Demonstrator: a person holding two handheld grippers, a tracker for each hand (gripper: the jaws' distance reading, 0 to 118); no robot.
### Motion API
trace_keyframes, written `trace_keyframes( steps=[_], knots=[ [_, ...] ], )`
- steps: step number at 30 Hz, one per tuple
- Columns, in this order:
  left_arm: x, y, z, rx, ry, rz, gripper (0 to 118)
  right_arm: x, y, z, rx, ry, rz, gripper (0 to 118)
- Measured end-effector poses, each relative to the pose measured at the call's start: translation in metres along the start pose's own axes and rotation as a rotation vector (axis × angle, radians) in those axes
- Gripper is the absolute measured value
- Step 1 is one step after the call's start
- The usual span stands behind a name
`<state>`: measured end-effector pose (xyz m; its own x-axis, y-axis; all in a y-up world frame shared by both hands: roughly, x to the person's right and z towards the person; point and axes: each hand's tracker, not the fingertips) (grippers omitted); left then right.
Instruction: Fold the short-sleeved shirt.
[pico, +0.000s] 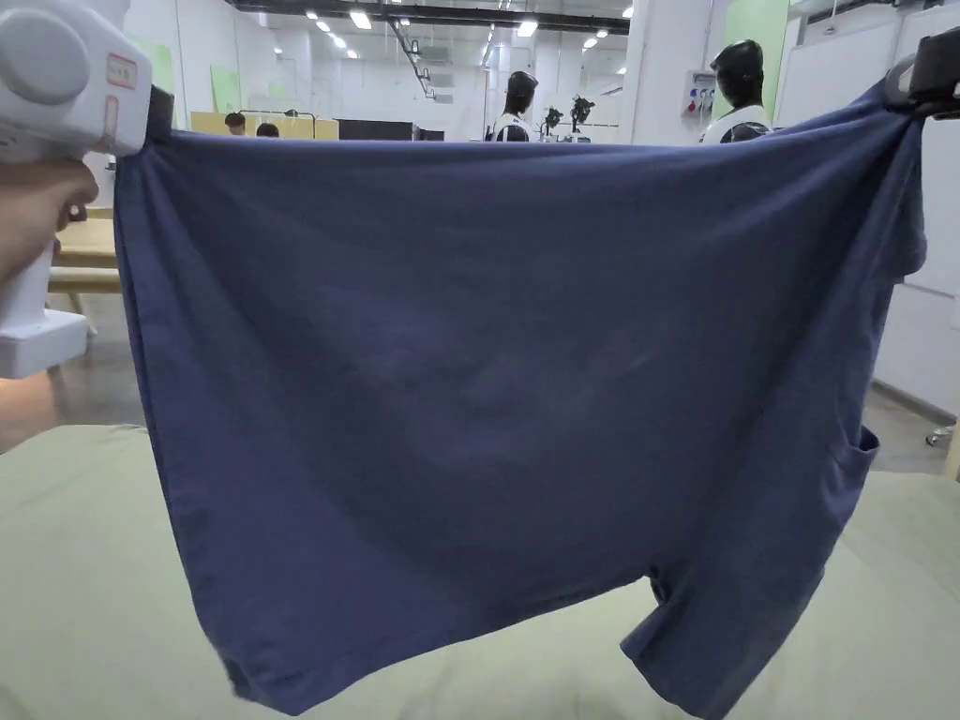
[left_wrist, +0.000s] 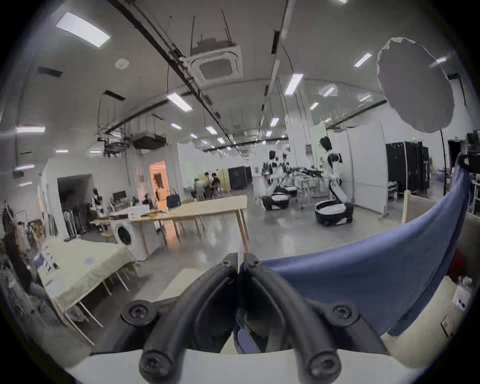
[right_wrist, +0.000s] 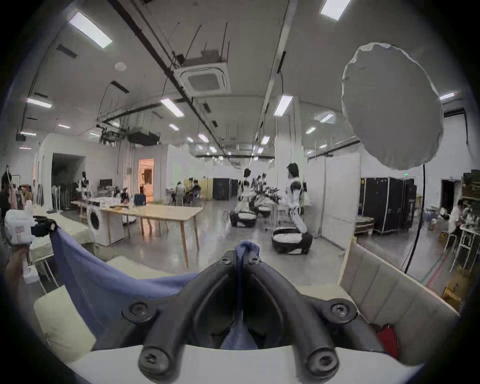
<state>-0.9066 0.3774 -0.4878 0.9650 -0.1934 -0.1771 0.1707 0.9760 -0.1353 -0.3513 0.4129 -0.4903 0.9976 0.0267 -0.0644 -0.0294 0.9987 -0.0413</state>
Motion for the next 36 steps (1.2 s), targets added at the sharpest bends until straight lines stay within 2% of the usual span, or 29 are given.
trace_keyframes(
  steps=[5,12,16,21,24,26,30,33,36],
  knots=[
    [0.005,-0.018,-0.017,-0.012,-0.009,0.012,1,-0.004,-0.03,-0.025,-0.004,-0.003,-0.031,4],
    [0.042,-0.13,-0.039,-0.161,-0.046,0.1,1,0.003,-0.135,-0.063,-0.123,-0.043,-0.081,4],
    [0.052,-0.167,-0.028,-0.204,-0.084,0.15,1,0.009,-0.178,-0.048,-0.117,-0.059,-0.096,4],
    [0.055,-0.184,0.029,-0.186,-0.132,0.169,1,0.018,-0.201,0.02,-0.115,-0.03,-0.105,4],
    [0.055,-0.205,0.08,-0.182,-0.154,0.153,1,0.019,-0.225,0.077,-0.139,-0.018,-0.036,4],
    [0.053,-0.228,0.114,-0.202,-0.162,0.127,1,0.022,-0.25,0.115,-0.156,-0.017,-0.038,4],
    [0.05,-0.307,0.188,-0.269,-0.189,0.134,1,0.021,-0.338,0.189,-0.326,0.012,0.011,4],
    [0.057,-0.376,0.23,-0.396,-0.18,0.054,1,0.013,-0.42,0.228,-0.491,0.015,0.057,4],
    [0.053,-0.44,0.25,-0.599,-0.202,0.148,1,0.014,-0.49,0.25,-0.667,0.031,0.053,5]
  ],
)
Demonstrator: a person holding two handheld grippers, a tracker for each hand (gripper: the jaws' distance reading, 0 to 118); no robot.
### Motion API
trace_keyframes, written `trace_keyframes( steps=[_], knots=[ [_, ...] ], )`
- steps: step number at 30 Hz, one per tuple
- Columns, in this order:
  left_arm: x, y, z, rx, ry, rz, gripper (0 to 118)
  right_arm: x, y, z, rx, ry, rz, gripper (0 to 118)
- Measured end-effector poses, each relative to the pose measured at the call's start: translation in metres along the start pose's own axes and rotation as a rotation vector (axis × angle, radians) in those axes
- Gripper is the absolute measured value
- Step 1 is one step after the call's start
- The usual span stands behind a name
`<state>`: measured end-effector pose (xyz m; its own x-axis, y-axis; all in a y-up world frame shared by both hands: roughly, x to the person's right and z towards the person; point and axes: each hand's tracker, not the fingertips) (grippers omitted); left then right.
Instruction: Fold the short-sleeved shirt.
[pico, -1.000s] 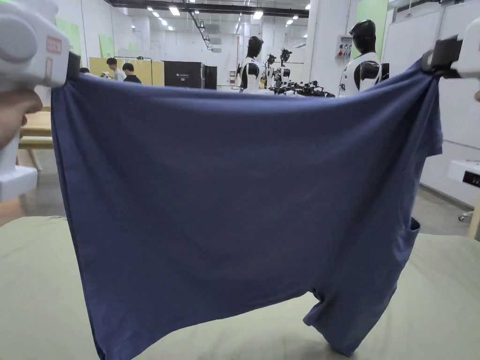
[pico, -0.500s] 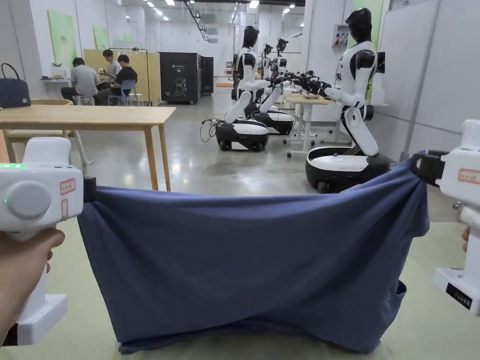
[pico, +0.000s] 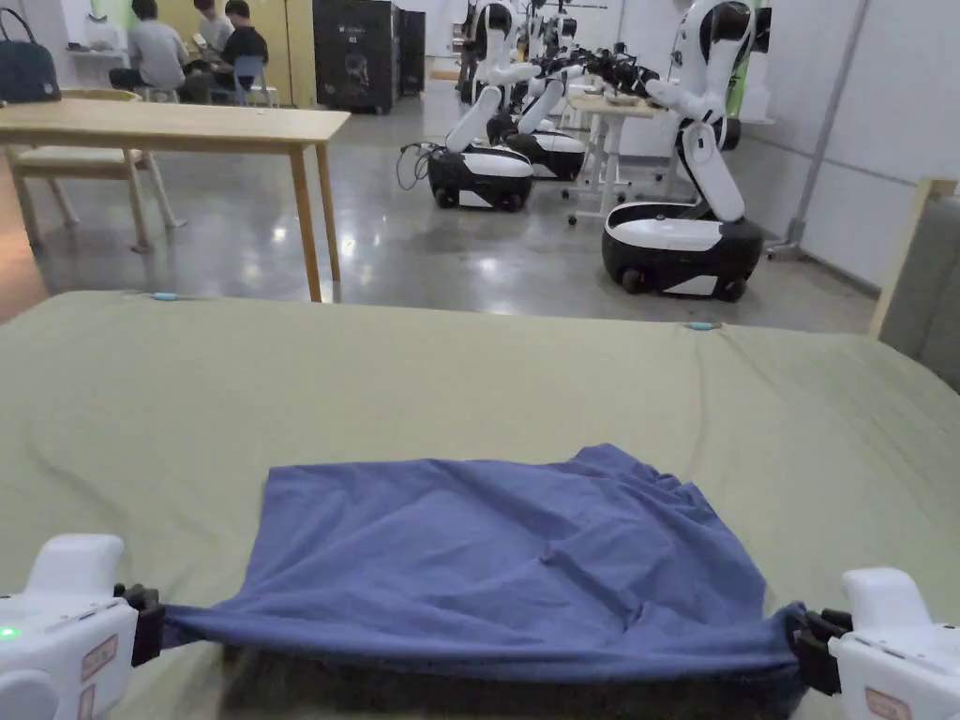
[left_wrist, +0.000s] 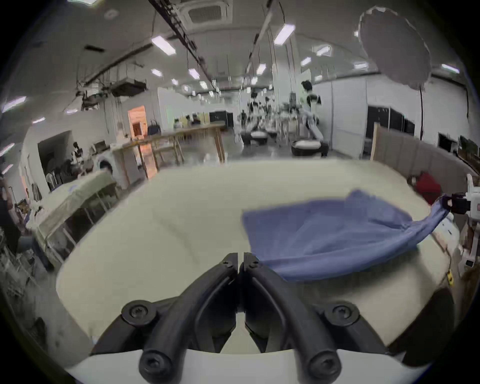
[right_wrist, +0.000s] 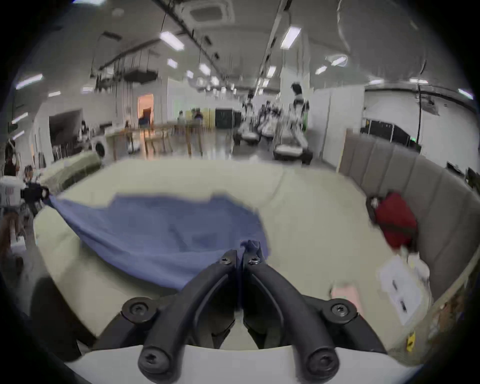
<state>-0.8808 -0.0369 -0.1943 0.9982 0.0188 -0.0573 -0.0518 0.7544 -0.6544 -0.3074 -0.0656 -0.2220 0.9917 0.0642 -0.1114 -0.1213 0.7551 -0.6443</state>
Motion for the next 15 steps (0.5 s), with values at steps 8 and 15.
trace_keyframes(
  steps=[8,15],
  knots=[
    [0.01,-0.038,-0.003,-0.115,-0.001,-0.064,68,-0.002,-0.025,0.01,-0.066,0.042,-0.135,53],
    [0.06,-0.05,0.045,0.093,-0.049,-0.134,117,-0.093,-0.005,0.055,0.106,0.098,-0.077,110]
  ],
)
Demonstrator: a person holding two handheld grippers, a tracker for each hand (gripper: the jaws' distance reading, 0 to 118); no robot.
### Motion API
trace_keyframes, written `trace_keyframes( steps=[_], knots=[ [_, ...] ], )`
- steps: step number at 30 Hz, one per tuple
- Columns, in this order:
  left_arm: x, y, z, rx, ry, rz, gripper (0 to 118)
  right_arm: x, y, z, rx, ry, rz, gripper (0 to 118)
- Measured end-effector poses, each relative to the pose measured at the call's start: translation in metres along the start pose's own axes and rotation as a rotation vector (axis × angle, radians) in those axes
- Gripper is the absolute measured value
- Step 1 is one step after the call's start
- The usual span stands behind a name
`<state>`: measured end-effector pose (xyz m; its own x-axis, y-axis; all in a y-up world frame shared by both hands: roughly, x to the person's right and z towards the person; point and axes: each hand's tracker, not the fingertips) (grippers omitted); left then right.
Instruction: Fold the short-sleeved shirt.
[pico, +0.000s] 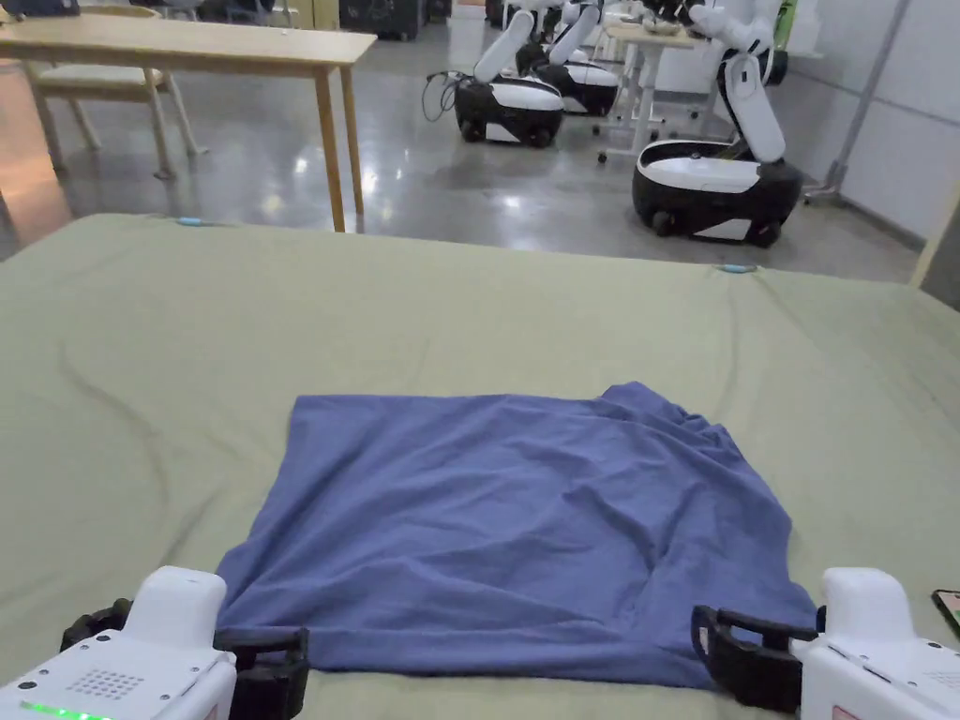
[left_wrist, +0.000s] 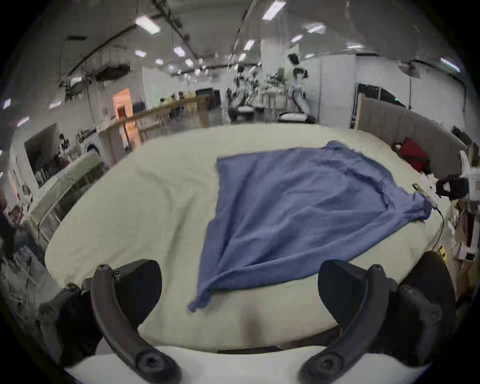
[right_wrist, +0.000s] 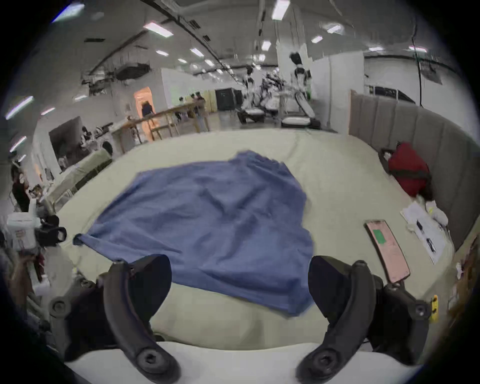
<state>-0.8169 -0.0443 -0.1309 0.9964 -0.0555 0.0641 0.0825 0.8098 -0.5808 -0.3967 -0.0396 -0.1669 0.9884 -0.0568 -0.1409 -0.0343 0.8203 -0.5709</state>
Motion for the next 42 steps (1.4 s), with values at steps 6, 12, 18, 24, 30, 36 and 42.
trace_keyframes(
  steps=[6,12,18,24,30,36,42],
  knots=[
    [-0.015,-0.036,-0.015,-0.189,-0.073,0.049,0,-0.039,-0.023,-0.009,-0.035,0.024,0.076,0],
    [-0.066,-0.046,-0.024,-0.17,-0.004,0.13,0,-0.041,-0.033,-0.008,-0.055,0.025,0.075,0],
    [-0.083,-0.034,-0.04,-0.121,0.059,0.119,118,-0.022,-0.038,-0.008,-0.096,-0.009,0.04,0],
    [-0.08,-0.03,-0.081,-0.181,0.046,0.07,114,0.005,-0.036,-0.007,-0.111,-0.073,-0.006,0],
    [-0.064,-0.026,-0.091,-0.195,0.032,0.023,0,0.039,-0.038,0.003,-0.102,-0.142,-0.037,1],
    [-0.054,-0.016,-0.076,-0.192,0.031,0.01,0,0.07,-0.048,0.003,-0.104,-0.171,-0.043,118],
    [-0.044,-0.004,-0.062,-0.187,0.008,0.028,0,0.086,-0.058,-0.042,-0.189,-0.143,0.03,118]
  ],
)
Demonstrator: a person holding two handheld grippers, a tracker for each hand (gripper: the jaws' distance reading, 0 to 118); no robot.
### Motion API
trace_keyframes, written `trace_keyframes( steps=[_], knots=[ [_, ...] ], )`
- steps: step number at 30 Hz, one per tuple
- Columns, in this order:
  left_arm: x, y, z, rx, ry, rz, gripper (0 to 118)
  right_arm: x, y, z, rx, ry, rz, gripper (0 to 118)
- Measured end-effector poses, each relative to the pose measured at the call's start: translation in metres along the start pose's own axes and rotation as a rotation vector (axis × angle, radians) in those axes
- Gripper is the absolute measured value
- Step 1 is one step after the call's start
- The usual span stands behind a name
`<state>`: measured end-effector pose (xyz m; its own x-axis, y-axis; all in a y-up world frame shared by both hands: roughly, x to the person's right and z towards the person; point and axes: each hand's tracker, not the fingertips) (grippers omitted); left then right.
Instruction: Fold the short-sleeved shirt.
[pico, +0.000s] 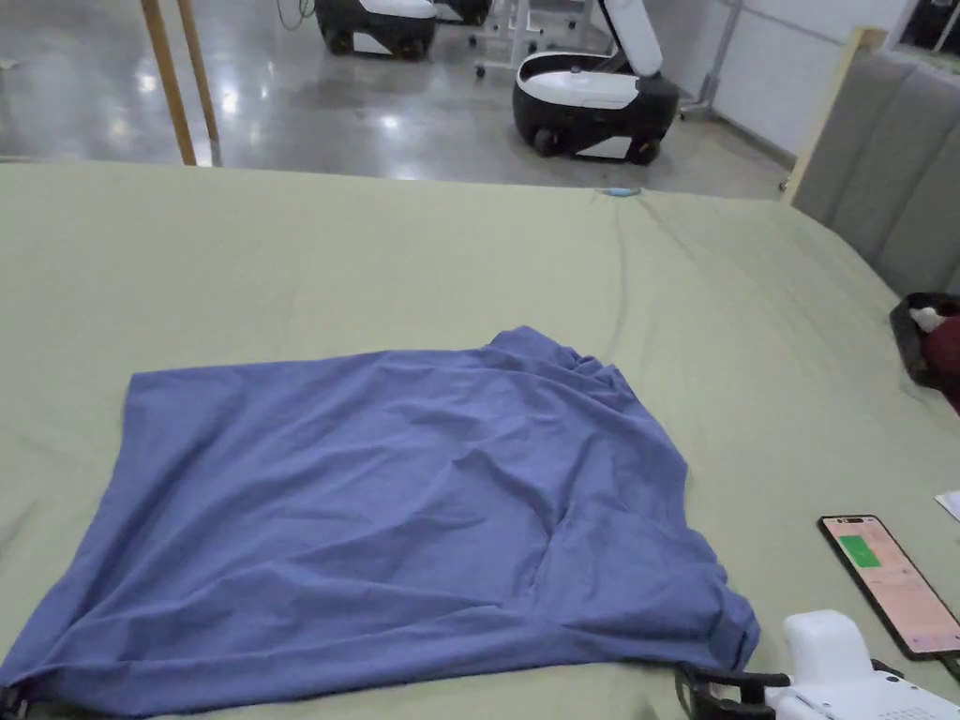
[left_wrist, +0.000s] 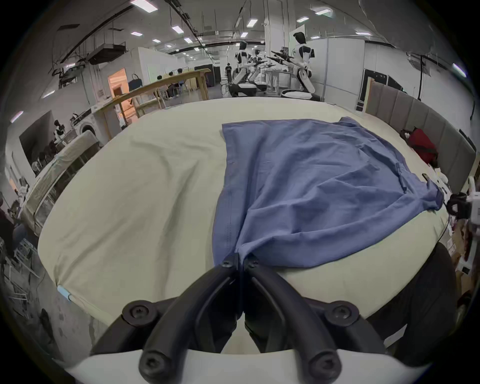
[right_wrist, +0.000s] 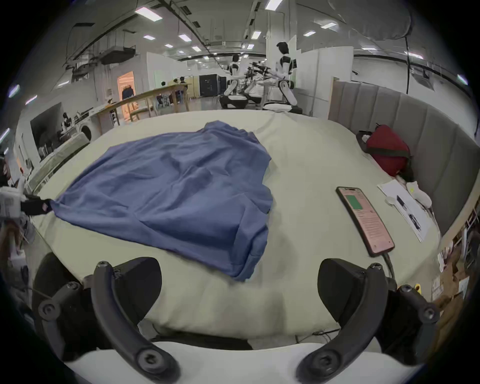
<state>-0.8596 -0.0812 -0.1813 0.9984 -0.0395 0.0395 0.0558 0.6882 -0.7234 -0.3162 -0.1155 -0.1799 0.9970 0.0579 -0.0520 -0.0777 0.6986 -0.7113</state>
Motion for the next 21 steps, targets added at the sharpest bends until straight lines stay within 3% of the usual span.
trace_keyframes(
  steps=[2,4,6,7,9,16,19,21],
  knots=[
    [0.003,0.0,0.001,0.0,-0.007,0.004,0,0.002,0.002,-0.013,0.012,-0.01,0.002,111],
    [0.003,0.002,0.0,-0.007,-0.004,0.002,0,0.01,0.008,-0.021,0.04,0.048,-0.052,88],
    [0.005,0.003,0.002,-0.016,-0.002,0.001,0,0.018,0.014,-0.018,0.039,0.063,-0.092,29],
    [0.003,0.005,0.002,-0.019,0.009,-0.003,0,0.021,0.017,-0.011,0.059,0.078,-0.131,6],
    [0.001,0.01,0.009,-0.009,0.019,-0.013,0,0.024,0.027,0.002,0.056,0.118,-0.177,6],
    [-0.006,0.078,0.023,0.043,0.038,-0.083,0,0.028,0.105,0.04,0.111,0.117,-0.171,6],
    [-0.007,0.117,-0.001,0.057,0.064,-0.141,0,0.028,0.147,0.028,0.153,0.126,-0.136,6],
    [-0.009,0.146,-0.033,0.029,0.061,-0.14,0,0.023,0.181,-0.002,0.148,0.069,-0.081,6]
  ],
)
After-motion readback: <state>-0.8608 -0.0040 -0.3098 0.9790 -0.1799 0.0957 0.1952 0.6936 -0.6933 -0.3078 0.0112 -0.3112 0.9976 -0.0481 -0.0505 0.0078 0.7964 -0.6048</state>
